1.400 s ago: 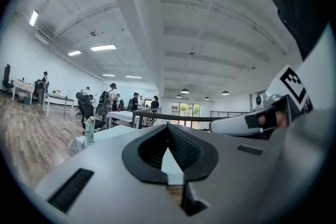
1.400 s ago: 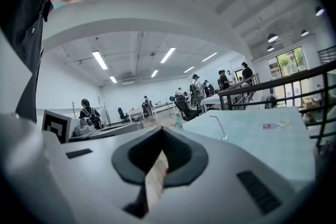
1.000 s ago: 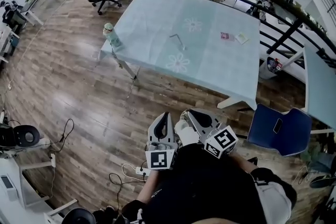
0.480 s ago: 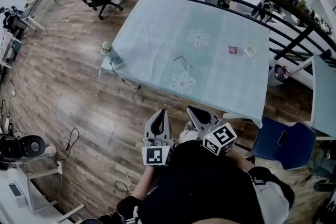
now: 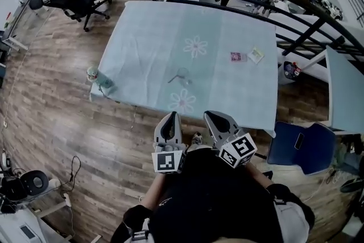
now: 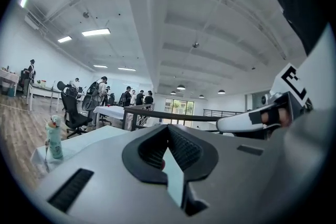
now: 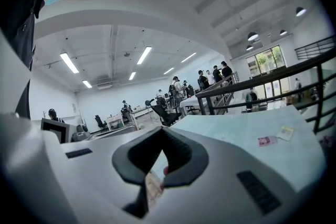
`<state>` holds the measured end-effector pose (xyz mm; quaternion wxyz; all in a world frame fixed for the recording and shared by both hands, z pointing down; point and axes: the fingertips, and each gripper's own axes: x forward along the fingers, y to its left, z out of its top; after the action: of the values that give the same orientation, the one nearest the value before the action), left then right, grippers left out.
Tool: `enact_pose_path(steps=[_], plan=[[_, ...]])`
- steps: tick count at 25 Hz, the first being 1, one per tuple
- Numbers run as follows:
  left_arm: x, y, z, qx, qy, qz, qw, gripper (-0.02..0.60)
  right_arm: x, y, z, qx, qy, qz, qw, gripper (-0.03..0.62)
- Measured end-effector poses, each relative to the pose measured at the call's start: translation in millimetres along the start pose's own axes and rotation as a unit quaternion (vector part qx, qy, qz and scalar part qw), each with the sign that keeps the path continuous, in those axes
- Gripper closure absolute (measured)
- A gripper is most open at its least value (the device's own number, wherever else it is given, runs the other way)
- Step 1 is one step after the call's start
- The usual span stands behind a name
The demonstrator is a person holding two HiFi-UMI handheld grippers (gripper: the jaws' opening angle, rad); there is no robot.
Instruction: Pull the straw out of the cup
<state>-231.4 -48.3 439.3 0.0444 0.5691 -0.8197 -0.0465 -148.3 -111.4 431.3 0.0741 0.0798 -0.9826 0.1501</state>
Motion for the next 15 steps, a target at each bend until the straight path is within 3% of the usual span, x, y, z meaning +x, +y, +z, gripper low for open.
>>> enact_pose_path(steps=[6,15], plan=[[44,7,-18,-0.002,0.018,-0.053,0.9984,0.572,-5,-36,1,0.016,-0.004,-0.094,0.995,0.586],[98,49,-70,0.022,0.065,-0.119,0.9905,0.572,10,-49,12,0.031,-0.005,-0.213,0.976,0.587]])
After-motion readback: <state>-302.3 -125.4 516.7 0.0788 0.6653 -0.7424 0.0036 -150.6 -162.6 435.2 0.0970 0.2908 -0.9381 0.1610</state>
